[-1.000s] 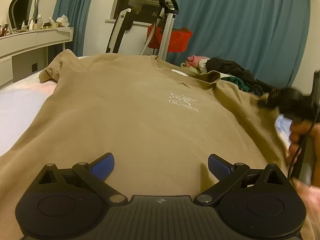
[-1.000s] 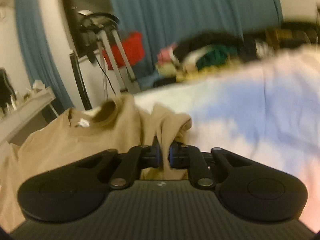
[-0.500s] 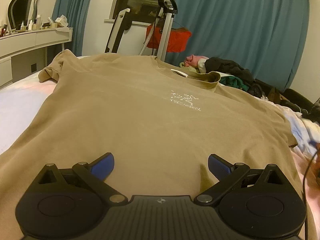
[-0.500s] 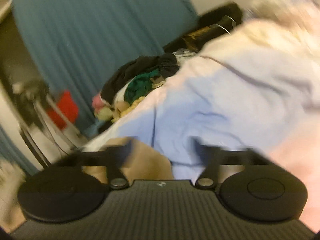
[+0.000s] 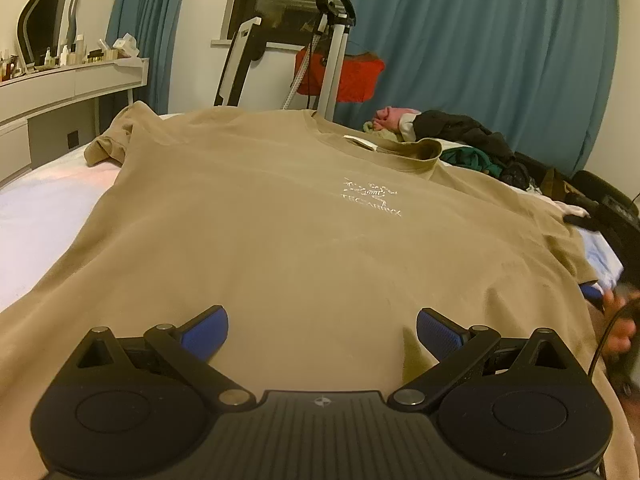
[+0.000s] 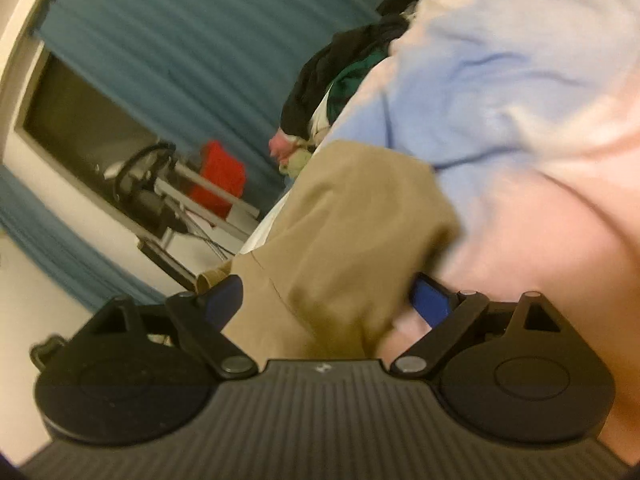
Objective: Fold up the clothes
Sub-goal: 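Grasp the tan T-shirt sleeve with the right gripper and lift it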
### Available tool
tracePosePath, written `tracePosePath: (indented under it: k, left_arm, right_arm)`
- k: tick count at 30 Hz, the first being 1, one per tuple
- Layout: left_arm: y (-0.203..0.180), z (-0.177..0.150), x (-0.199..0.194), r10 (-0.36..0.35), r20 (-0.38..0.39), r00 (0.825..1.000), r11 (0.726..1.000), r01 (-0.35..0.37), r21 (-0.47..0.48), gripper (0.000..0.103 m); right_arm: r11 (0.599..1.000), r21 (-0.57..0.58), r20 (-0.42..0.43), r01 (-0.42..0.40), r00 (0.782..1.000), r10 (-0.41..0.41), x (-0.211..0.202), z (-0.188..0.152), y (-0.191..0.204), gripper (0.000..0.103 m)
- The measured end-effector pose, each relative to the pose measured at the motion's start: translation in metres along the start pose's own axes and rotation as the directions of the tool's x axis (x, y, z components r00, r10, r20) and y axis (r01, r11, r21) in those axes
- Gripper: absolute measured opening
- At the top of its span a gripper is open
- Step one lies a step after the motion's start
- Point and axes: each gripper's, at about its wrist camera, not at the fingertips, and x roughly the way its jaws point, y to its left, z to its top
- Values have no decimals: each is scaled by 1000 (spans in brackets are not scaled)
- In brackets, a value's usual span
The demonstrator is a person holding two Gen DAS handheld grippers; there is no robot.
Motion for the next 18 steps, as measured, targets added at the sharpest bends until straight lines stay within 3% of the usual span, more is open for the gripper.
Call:
tracePosePath:
  k: [4,6,7,8,9,10,11,14,18]
  left_arm:
    - [2,-1,1,-2,5,1000,1000,2,-4,102]
    - [3,-2,2,-4,8,1000,1000,4,-6,102]
    - [3,-2,2,-5,9,1000,1000,5,-7,102]
    - [4,-2,2,-5,10,1000,1000,5,-7,102]
    - [3,-2,1,-6,9,1000,1000,6,-2,102]
    - [3,-2,1,-10,10,1000,1000,10,2,102]
    - [3,-1,0,-17,9,1000,1000,17,1,102]
    - [10,4,-6,-38,-7,999,999,37,-27,102]
    - [24,15,-21,-38,-18,999,998,37,-59,102]
  right_arm:
    - [999,-20,11,-34,999,34,32,12,3,92]
    - [998,-64,12,-12,1000,13,46,18,10,69]
    - [996,-84,16,16,1000,-15,51,21,14,65]
    - [993,-103,20,50,999,-48,55,23,19,47]
    - [985,-148,28,90,996,-87,56,25,28,18]
    - [971,-201,39,132,991,-127,56,27,37,11]
    - [952,-253,51,173,985,-166,56,29,47,11]
    - [811,-519,169,271,962,-214,44,20,103,10]
    - [622,-699,293,353,935,-201,31,-8,186,10]
